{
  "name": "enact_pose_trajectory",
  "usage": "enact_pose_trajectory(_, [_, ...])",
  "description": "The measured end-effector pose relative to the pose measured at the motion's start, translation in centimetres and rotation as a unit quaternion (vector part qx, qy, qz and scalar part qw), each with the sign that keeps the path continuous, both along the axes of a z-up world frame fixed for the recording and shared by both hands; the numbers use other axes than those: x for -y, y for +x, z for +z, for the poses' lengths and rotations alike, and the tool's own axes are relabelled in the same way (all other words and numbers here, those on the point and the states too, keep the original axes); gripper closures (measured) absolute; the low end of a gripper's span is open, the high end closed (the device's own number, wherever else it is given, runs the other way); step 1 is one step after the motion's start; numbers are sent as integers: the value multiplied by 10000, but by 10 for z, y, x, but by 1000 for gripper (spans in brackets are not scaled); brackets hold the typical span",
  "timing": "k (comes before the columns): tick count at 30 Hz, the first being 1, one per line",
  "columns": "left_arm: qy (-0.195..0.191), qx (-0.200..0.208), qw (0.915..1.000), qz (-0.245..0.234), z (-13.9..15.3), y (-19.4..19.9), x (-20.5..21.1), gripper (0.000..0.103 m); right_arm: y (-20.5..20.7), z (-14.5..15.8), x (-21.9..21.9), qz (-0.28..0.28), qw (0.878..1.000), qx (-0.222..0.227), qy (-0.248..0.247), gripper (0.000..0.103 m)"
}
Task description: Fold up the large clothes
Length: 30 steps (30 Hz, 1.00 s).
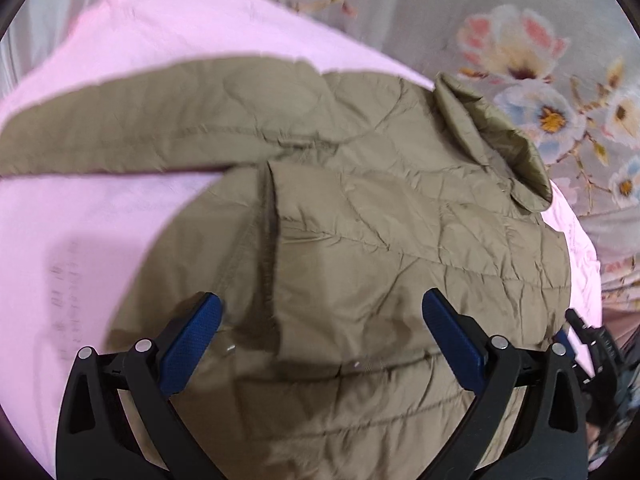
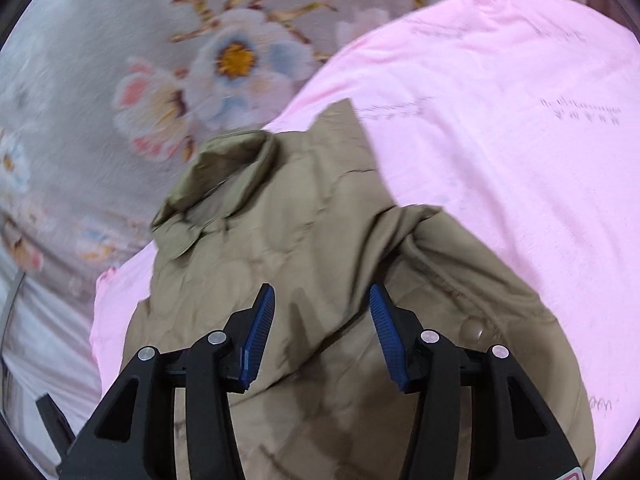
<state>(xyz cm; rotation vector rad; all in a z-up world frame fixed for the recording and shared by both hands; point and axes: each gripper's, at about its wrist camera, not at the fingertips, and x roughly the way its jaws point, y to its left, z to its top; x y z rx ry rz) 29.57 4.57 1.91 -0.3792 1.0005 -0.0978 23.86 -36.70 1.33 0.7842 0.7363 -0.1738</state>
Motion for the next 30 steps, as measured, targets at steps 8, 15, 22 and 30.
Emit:
enact_pose_trajectory(8, [127,191,9997,-126,14,39,29,87,25,0,29,-350,9980,403,337,92])
enact_pose_trajectory(15, [703,1358,9878,-281,54,51,62,94,-1,40,31,-536,9902,1163,-566,95])
enact_pose_trajectory(22, [1502,828,9842,-431,-10,87,87,93,27,-26,42,-475,9976,-247,-442,95])
enact_pose_trajectory(30, [1758,1024,9787,-286,-26,73,85,82,-7,17,0,-651,9845,-203,-1616,84])
